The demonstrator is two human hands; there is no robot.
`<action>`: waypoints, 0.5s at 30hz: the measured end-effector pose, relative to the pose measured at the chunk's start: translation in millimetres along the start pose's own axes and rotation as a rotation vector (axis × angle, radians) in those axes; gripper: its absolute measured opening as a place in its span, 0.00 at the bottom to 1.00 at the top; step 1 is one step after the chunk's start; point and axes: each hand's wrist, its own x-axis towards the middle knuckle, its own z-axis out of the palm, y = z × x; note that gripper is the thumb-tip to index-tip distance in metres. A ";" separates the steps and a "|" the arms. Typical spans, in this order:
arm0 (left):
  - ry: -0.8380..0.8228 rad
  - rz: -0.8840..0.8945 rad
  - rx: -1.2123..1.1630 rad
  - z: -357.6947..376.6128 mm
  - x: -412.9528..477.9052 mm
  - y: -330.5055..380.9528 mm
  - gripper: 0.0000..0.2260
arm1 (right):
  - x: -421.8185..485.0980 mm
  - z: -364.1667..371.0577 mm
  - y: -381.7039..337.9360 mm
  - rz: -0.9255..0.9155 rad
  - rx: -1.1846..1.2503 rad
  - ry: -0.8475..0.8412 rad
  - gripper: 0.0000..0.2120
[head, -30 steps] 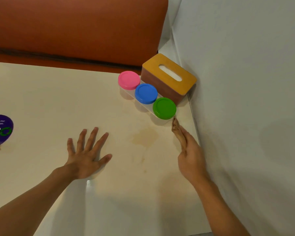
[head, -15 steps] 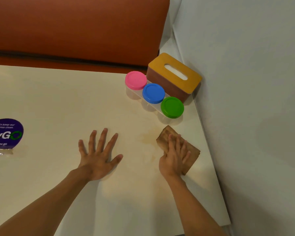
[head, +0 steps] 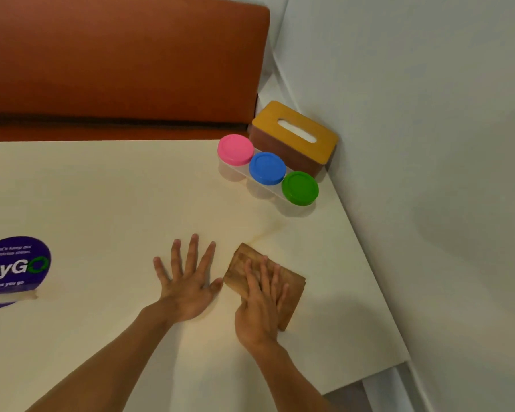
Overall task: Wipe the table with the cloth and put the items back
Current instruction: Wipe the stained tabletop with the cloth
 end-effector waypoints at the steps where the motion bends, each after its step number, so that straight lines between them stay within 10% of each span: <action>1: 0.015 0.027 -0.065 -1.4 -4.0 -3.5 0.33 | -7.1 2.6 -5.0 0.002 0.004 -0.020 0.42; 7: 0.078 0.151 -0.710 -9.9 -66.6 -35.6 0.26 | -39.2 7.4 -33.1 0.028 0.185 -0.149 0.37; 15: -0.212 0.156 -1.075 -28.3 -106.1 3.7 0.44 | -49.4 -41.1 -70.4 0.189 0.954 -0.427 0.18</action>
